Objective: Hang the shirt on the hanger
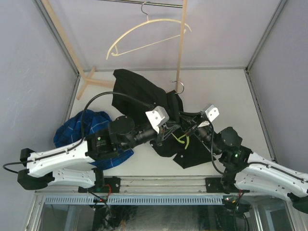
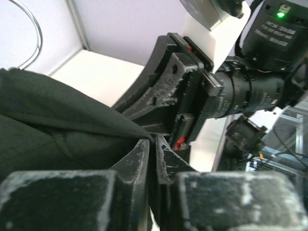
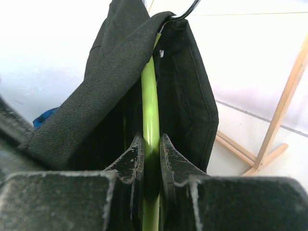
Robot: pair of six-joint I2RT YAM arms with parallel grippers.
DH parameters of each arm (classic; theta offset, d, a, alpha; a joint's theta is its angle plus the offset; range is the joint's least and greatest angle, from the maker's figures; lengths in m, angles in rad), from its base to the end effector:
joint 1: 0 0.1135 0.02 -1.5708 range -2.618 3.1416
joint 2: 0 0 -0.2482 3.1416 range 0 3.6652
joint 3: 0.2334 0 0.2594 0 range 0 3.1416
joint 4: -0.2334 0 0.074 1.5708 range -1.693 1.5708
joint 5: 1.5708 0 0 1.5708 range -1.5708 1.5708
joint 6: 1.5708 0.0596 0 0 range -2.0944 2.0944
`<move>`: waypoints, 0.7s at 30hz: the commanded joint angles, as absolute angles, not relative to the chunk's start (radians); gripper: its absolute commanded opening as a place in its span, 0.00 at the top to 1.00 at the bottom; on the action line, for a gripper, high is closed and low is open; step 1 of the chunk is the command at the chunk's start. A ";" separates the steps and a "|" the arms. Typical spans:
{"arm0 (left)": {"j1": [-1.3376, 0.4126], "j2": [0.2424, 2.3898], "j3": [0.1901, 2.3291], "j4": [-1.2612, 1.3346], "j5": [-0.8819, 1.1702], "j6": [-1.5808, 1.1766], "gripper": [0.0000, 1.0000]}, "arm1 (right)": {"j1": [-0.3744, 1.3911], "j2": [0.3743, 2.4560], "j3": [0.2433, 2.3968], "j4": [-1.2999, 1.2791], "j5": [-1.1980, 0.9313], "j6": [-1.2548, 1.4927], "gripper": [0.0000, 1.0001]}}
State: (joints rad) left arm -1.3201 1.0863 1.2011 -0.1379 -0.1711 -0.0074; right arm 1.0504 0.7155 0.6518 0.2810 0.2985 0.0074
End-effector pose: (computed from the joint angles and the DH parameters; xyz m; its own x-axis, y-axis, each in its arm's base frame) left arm 0.0795 -0.2696 0.4186 -0.0125 0.0193 -0.9997 0.9123 0.4095 -0.0035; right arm 0.1227 0.1789 0.3484 0.1021 0.1924 -0.9760 -0.6872 0.7230 0.0706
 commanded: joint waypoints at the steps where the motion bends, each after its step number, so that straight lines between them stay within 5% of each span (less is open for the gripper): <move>1: -1.363 1.050 1.227 -0.149 -0.135 -0.033 0.72 | 1.027 0.670 0.655 0.402 0.355 0.038 1.00; 4: -1.358 1.001 1.203 -0.156 -0.215 -0.016 0.43 | 1.025 0.635 0.655 0.372 0.340 0.040 1.00; 7: -1.348 0.956 1.203 -0.194 -0.251 0.010 0.28 | 1.023 0.606 0.646 0.352 0.314 0.044 1.00; 21: -1.342 0.753 1.304 -0.500 -0.583 0.315 0.15 | 1.006 0.483 0.614 0.239 0.059 0.033 1.00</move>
